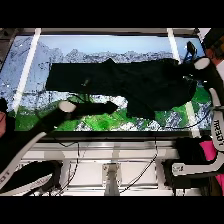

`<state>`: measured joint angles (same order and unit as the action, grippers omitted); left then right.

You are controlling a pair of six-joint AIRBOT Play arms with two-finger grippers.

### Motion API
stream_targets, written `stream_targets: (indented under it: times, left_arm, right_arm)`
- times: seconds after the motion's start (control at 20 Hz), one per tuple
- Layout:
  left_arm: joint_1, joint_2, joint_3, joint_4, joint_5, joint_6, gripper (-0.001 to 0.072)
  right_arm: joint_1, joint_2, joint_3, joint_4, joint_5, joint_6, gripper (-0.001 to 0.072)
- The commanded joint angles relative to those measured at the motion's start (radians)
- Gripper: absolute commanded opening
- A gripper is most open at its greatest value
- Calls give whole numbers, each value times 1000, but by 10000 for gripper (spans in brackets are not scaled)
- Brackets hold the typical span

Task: Fold the clothes and pants, and hang the long-sleeved shirts on hangers.

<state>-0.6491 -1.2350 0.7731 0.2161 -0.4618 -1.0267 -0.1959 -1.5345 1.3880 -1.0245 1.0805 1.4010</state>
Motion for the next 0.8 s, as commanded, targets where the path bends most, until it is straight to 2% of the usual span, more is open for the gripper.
stream_targets:
  times: [0.0, 0.1, 0.15, 0.25, 0.4, 0.45, 0.5, 0.6, 0.75]
  left_arm:
    - [-186, -95, 34, -128, 284, -9, 613]
    - [-188, -108, 59, -127, 347, -8, 613]
    - [-172, -101, 74, -121, 370, -4, 613]
    - [-124, -82, 97, -31, 372, -5, 585]
    - [-42, -35, 99, 25, 349, -5, 434]
    - [-5, -20, 99, 64, 298, -5, 170]
    - [34, -7, 99, 135, 227, -7, 13]
    - [117, 13, 99, 224, 56, -28, 10]
    - [249, 27, 99, 403, -204, -197, 9]
  right_arm:
    - [-90, -3, -34, -18, 399, -258, 70]
    - [-74, -3, -90, 35, 398, -300, 346]
    - [-53, -3, -112, 53, 394, -318, 437]
    - [-5, -3, -135, 34, 402, -336, 446]
    - [75, -3, -162, 17, 405, -343, 446]
    - [106, -2, -169, -1, 404, -343, 446]
    - [138, -1, -172, -19, 405, -346, 446]
    - [193, -1, -172, -79, 394, -349, 446]
    - [238, -1, -171, -236, 348, -341, 446]
